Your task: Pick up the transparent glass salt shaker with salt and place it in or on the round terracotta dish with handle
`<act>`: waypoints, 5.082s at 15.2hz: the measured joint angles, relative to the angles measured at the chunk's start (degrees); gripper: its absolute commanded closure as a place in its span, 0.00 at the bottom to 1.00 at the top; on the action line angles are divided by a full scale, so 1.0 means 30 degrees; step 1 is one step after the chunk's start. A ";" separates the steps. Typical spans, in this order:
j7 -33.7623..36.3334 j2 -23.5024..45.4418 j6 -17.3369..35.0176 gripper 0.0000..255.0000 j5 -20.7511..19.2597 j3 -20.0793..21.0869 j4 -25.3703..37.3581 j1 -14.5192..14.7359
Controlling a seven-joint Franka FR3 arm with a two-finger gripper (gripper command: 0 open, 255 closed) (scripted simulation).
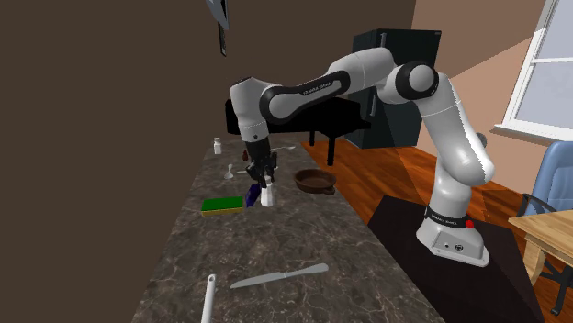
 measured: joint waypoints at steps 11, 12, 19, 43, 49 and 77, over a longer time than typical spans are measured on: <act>-0.0207 -0.0221 -0.2119 1.00 0.0149 0.0096 0.1912 0.0215; -0.0231 -0.0214 -0.2363 1.00 0.0151 0.0100 0.2168 0.0249; -0.0414 -0.0172 -0.4180 1.00 0.0155 0.0121 0.4069 0.0499; -0.7366 -1.1750 -0.2821 1.00 0.3511 -0.1780 -0.7515 -0.5237; -0.7544 -1.2049 -0.1386 1.00 0.3562 -0.1907 -0.9235 -0.5324; -0.7129 -1.1566 0.2411 0.00 0.3386 -0.1843 -1.2587 -0.5293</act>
